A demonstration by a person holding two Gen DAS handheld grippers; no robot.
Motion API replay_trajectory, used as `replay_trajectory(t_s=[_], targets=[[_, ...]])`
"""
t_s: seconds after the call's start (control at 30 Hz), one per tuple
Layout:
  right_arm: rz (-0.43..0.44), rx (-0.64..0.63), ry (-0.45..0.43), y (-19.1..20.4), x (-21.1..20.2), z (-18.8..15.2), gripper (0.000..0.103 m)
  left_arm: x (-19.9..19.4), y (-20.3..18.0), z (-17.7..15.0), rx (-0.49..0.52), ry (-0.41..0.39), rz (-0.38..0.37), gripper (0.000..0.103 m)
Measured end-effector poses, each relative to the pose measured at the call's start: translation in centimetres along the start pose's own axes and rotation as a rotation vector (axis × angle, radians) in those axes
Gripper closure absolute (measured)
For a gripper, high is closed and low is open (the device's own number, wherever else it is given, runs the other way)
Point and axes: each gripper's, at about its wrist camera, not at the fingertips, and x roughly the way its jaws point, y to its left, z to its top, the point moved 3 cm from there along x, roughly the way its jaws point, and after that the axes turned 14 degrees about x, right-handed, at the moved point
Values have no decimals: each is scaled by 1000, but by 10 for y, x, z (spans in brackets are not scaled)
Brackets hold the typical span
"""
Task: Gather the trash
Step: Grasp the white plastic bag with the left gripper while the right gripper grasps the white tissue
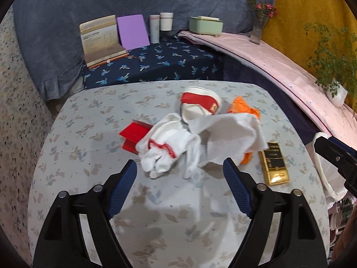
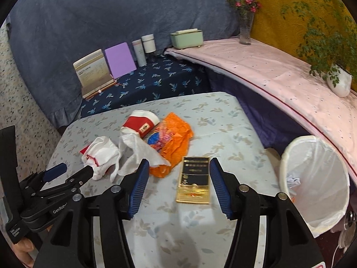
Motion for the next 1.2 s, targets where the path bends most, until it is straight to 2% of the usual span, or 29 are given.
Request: replay_trajectory(t_s=[0.27, 0.5, 0.63, 0.7, 0.73, 0.8, 0.87, 0.97, 1.2], targets=[[22, -19, 44, 29, 38, 1, 47, 27, 28, -1, -62, 43, -9, 25], [25, -29, 79, 45, 69, 1, 47, 50, 34, 5, -91, 77, -37, 28], [23, -29, 96, 49, 83, 0, 47, 58, 32, 6, -90, 91, -64, 43], [20, -35, 106, 50, 88, -2, 48, 61, 30, 6, -82, 98, -77, 58], [19, -38, 110, 50, 90, -3, 53, 61, 28, 6, -77, 101, -85, 64], [19, -46, 120, 51, 93, -5, 64, 62, 25, 5, -70, 106, -97, 85], [25, -50, 136, 50, 94, -7, 82, 60, 22, 4, -65, 108, -112, 93], [34, -50, 147, 50, 92, -9, 96, 53, 16, 5, -46, 91, -108, 96], [56, -41, 77, 46, 58, 3, 98, 23, -1, 17, -14, 32, -120, 98]])
